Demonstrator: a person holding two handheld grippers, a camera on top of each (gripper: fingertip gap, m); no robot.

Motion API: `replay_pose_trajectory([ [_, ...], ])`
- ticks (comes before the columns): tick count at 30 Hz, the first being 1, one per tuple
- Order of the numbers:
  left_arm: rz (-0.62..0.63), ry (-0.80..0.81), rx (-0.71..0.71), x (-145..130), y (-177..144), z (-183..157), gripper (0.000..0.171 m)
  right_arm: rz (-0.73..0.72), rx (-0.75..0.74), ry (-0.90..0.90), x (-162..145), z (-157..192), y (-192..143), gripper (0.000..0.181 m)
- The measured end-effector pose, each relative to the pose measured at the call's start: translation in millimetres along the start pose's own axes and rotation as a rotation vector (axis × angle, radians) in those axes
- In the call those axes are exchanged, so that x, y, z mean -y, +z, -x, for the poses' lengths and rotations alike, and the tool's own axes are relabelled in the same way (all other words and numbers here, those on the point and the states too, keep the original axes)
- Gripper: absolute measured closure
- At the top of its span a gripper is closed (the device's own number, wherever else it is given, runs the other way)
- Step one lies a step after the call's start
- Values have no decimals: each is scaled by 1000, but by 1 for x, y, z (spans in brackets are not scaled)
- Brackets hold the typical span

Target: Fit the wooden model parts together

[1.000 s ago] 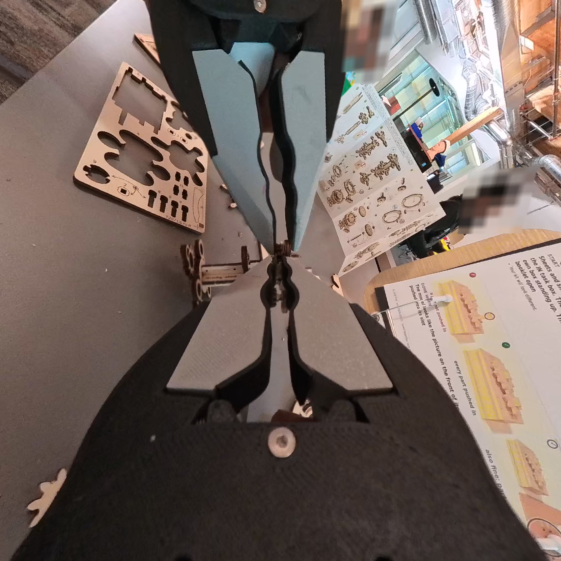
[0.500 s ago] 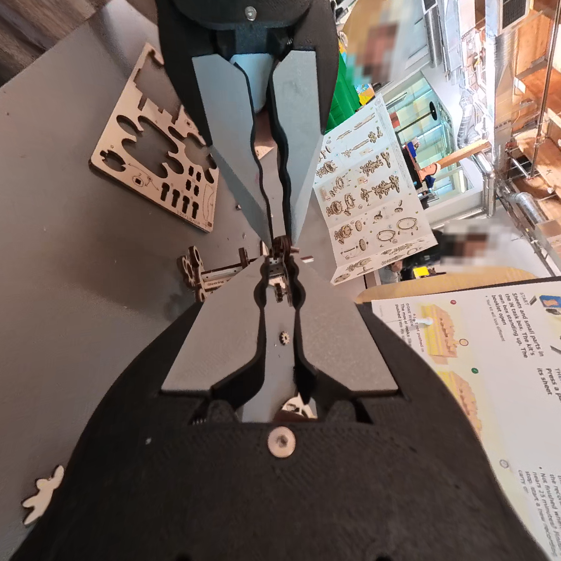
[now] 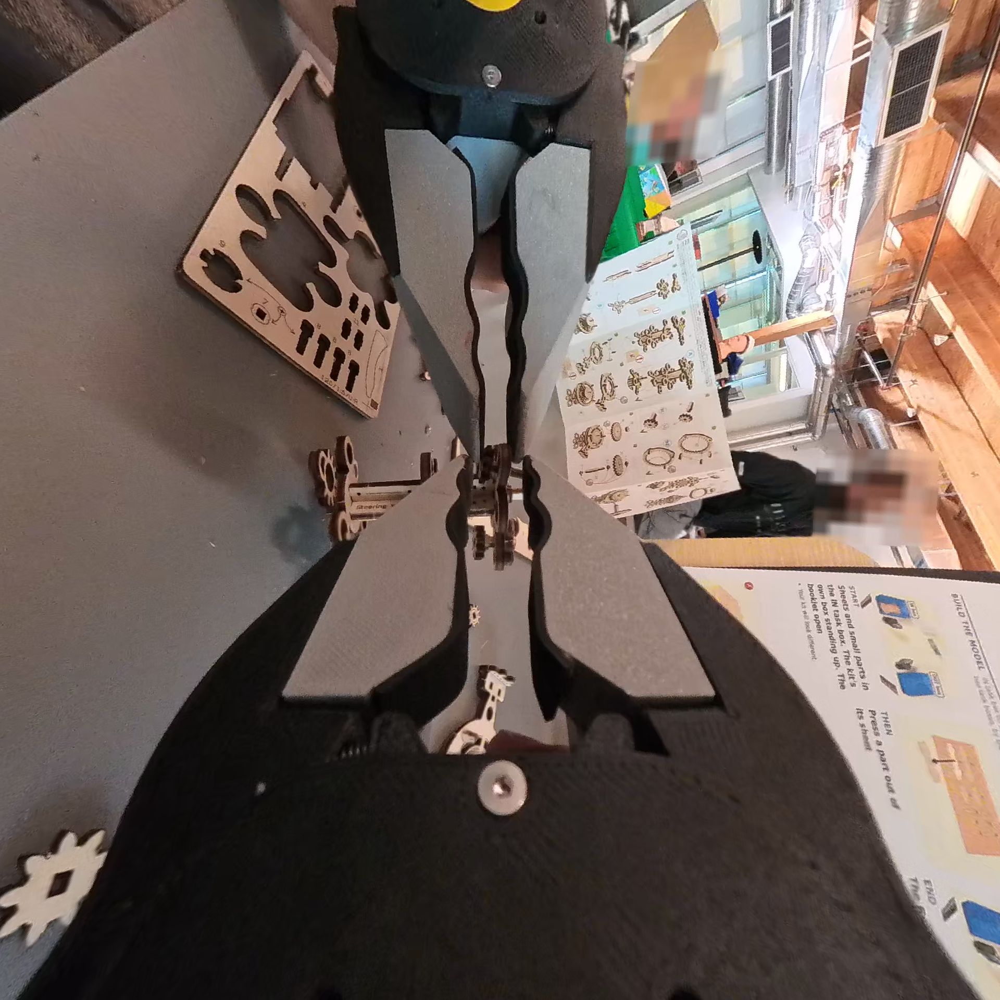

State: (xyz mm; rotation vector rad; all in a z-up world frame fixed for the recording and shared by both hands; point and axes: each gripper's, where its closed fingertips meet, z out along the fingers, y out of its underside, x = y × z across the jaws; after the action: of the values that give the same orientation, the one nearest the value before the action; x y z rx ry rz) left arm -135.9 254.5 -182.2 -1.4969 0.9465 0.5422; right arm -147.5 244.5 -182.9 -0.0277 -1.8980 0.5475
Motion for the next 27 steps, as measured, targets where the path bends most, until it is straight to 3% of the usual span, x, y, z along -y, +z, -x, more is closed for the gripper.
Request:
replay_pose_trajectory([
  [4, -4, 20, 39, 1, -1, -1, 165, 13, -22, -25, -2, 1, -2, 175],
  [16, -45, -4, 63, 0, -6, -1, 165, -19, -26, 37, 2, 3, 2, 174],
  [27, 7, 26, 74, -11, -5, 0, 166, -30, -33, 59, 3, 2, 3, 177],
])
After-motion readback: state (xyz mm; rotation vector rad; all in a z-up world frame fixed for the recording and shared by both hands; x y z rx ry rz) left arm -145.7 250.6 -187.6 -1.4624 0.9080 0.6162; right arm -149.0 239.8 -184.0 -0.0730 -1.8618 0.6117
